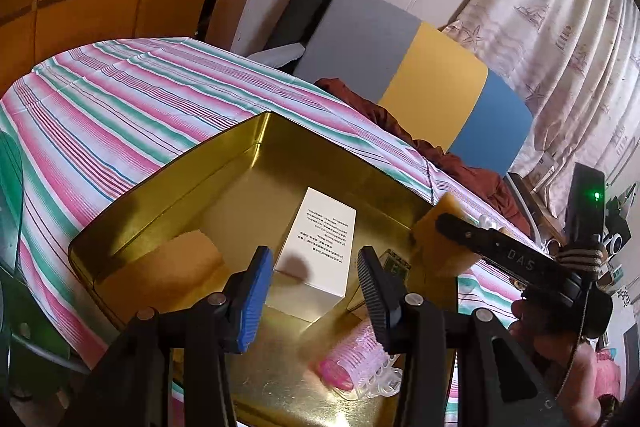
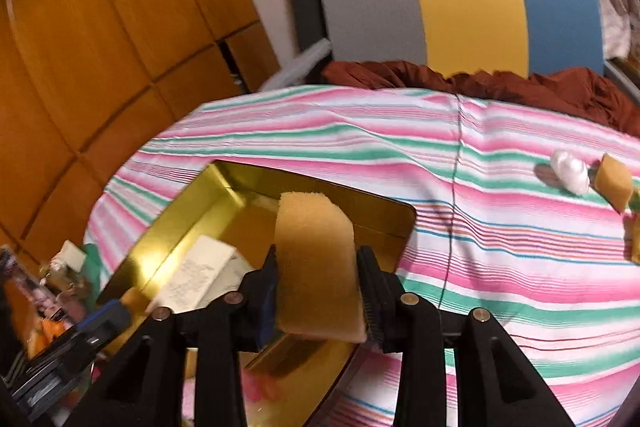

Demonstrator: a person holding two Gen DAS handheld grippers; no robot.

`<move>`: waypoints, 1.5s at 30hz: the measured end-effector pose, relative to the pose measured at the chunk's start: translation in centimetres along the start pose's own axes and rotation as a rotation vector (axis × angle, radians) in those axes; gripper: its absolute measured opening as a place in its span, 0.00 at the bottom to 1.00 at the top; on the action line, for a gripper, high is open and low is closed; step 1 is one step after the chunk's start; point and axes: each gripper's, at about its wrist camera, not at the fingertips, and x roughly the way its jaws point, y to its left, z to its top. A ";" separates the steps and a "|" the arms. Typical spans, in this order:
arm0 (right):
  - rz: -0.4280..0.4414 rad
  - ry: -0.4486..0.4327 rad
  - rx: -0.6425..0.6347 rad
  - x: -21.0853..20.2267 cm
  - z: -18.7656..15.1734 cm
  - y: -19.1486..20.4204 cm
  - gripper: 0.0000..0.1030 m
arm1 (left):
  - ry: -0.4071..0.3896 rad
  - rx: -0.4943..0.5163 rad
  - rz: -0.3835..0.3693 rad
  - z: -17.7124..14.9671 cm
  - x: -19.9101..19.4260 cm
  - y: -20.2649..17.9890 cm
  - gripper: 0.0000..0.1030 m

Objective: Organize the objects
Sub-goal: 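Carry the green-white box and yellow sponge into the gold tray and release both, then move both grippers back to the purple snack packets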

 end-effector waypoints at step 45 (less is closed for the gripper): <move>-0.337 -0.072 0.215 -14.1 -10.9 -19.2 0.65 | 0.155 0.361 -0.244 -7.4 -0.9 -12.4 0.43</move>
